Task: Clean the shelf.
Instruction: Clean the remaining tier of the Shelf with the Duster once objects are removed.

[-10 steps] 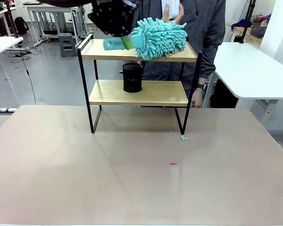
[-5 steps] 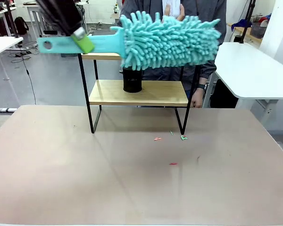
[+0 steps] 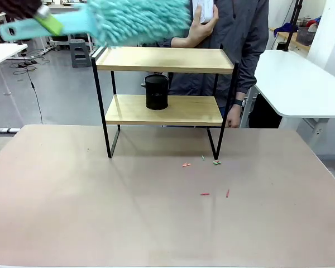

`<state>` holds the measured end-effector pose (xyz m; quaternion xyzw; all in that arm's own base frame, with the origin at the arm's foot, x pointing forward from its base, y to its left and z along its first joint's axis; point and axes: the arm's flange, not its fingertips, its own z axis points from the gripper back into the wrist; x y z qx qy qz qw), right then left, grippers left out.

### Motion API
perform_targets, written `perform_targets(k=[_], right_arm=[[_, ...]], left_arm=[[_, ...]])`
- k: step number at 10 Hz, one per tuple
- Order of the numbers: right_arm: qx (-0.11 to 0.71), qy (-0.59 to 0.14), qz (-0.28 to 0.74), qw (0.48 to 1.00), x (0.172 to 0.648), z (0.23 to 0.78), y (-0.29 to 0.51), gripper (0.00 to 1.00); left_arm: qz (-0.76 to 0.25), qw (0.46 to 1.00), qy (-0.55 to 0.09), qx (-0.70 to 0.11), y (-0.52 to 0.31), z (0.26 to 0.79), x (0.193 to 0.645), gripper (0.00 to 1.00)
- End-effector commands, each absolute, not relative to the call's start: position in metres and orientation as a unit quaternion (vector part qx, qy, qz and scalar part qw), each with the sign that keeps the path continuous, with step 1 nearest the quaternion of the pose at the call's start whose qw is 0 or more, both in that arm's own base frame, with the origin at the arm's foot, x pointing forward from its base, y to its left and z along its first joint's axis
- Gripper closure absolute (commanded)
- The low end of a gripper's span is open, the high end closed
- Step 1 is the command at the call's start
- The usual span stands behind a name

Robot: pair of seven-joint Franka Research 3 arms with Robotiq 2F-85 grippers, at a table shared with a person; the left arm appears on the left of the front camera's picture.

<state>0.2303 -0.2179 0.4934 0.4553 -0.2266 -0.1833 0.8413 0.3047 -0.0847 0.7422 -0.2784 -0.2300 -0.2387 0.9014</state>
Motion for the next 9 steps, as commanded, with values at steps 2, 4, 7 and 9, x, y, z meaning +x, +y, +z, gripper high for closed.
perform_targets(k=[2, 4, 7, 9], right_arm=[[0.461, -0.239, -0.174, 0.837, 0.232, 0.494, -0.218, 0.0], [0.461, -0.239, -0.174, 0.837, 0.232, 0.494, -0.218, 0.0], [0.461, -0.239, -0.174, 0.837, 0.232, 0.494, -0.218, 0.0], [0.461, -0.239, -0.174, 0.837, 0.232, 0.494, -0.218, 0.0]], left_arm=[[0.02, 0.881, -0.349, -0.318, 0.026, 0.727, 0.249, 0.88], [0.189, 0.878, -0.313, -0.307, 0.057, 0.695, 0.256, 0.88], [0.221, 0.899, -0.248, -0.284, 0.074, 0.616, 0.31, 0.88], [0.105, 0.92, -0.212, -0.312, 0.071, 0.572, 0.342, 0.88]])
